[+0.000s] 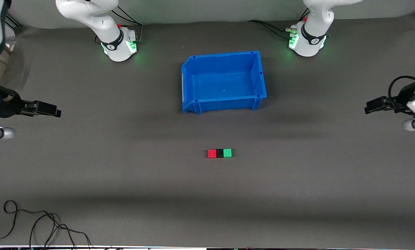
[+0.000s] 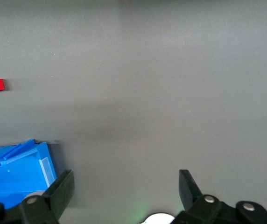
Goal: Attach green and red cubes to black cube
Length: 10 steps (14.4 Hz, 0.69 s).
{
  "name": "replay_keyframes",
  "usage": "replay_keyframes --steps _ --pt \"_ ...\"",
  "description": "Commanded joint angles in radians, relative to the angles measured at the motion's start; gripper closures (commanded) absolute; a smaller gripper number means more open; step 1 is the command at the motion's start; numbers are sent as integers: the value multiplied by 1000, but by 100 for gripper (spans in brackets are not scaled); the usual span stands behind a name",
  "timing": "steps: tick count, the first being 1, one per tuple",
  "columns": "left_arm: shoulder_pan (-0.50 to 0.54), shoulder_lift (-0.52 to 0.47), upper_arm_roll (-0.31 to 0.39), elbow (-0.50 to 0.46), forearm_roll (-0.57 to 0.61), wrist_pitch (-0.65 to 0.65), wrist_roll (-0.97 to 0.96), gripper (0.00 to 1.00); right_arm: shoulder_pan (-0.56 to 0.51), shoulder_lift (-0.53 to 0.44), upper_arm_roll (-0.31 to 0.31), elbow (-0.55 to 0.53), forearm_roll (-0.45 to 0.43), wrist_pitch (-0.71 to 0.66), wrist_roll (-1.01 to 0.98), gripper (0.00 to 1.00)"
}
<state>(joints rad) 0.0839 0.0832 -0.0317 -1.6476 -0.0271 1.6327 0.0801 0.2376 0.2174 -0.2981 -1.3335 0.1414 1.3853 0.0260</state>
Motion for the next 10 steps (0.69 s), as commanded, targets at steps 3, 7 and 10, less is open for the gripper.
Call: replay_keyframes --steps 3,7,10 --pt "-9 12 -10 15 -4 7 112 0 -95 -99 100 -128 -43 83 -98 1" --pt "-26 -68 -11 -112 18 102 -3 0 -110 -177 142 -248 -103 192 -142 1" --pt "-35 -86 -19 -104 21 93 -90 0 -135 -177 207 -240 -172 192 -164 1"
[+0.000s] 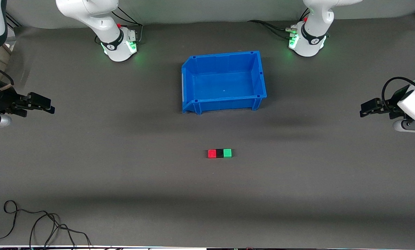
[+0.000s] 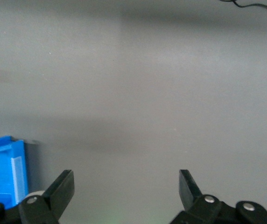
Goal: Attach green and red cubes to black cube
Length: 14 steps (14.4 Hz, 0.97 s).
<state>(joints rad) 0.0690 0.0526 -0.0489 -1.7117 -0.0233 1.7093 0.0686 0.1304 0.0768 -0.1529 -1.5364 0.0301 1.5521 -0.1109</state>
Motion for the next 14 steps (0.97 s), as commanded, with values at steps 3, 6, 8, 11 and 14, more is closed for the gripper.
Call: replay_keyframes --steps 3,6,8,11,14 --pt "-29 -72 -3 -32 26 -5 -87 0 -28 -37 87 -36 -64 26 -1 1" --pt "-32 -77 -20 -29 71 -37 -101 0 -28 -37 87 -19 -64 26 7 1" --pt "-29 -80 -20 -29 71 -39 -98 0 -28 -37 87 -7 -62 23 5 1" --pt "-29 -77 -20 -31 71 -33 -92 0 -29 -37 87 -5 -35 14 5 0" --pt "-29 -77 -20 -23 62 -36 -93 0 -29 -35 87 1 -33 11 7 1"
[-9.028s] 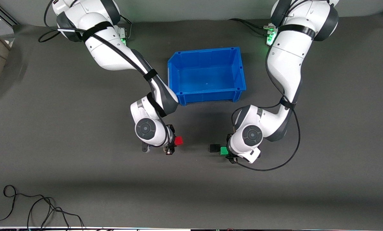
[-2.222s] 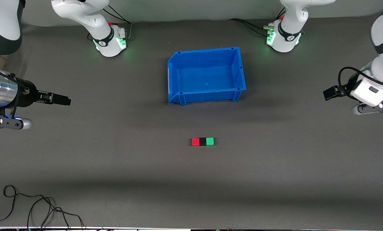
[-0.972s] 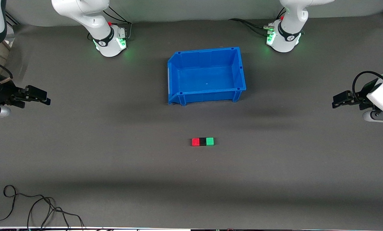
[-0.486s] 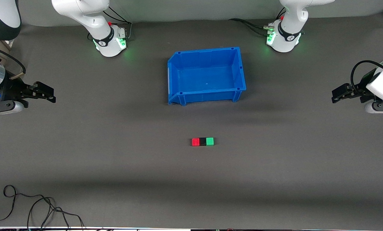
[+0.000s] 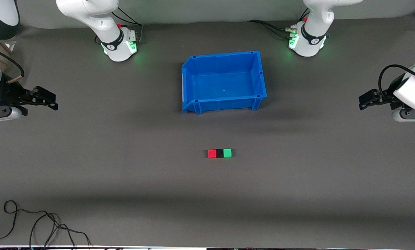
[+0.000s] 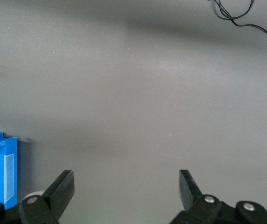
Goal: Attach green and red cubes to black cube
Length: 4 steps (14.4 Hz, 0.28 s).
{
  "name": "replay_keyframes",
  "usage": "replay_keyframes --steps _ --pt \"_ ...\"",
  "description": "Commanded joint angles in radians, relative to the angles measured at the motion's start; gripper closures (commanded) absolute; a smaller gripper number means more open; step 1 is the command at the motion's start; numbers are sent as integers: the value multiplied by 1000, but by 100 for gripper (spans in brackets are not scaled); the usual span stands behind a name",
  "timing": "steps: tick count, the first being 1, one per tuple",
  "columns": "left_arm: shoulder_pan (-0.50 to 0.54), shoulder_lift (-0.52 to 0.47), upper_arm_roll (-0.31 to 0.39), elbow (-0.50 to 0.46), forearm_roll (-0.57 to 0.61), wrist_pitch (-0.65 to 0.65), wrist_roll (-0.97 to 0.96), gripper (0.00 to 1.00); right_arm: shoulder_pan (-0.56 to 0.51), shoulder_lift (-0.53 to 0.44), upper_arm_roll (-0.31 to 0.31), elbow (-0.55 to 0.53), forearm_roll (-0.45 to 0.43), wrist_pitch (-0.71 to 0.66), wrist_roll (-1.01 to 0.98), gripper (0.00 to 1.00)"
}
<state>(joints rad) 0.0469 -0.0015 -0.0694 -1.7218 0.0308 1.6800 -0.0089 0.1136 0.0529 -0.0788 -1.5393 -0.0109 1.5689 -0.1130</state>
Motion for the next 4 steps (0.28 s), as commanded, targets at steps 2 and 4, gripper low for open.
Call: replay_keyframes --steps 2,4 --pt "-4 -22 0 -13 5 -8 -14 0 -12 -11 13 4 6 -6 9 1" --pt "-4 -15 2 -13 3 0 -13 0 -11 -11 13 4 8 -10 9 1"
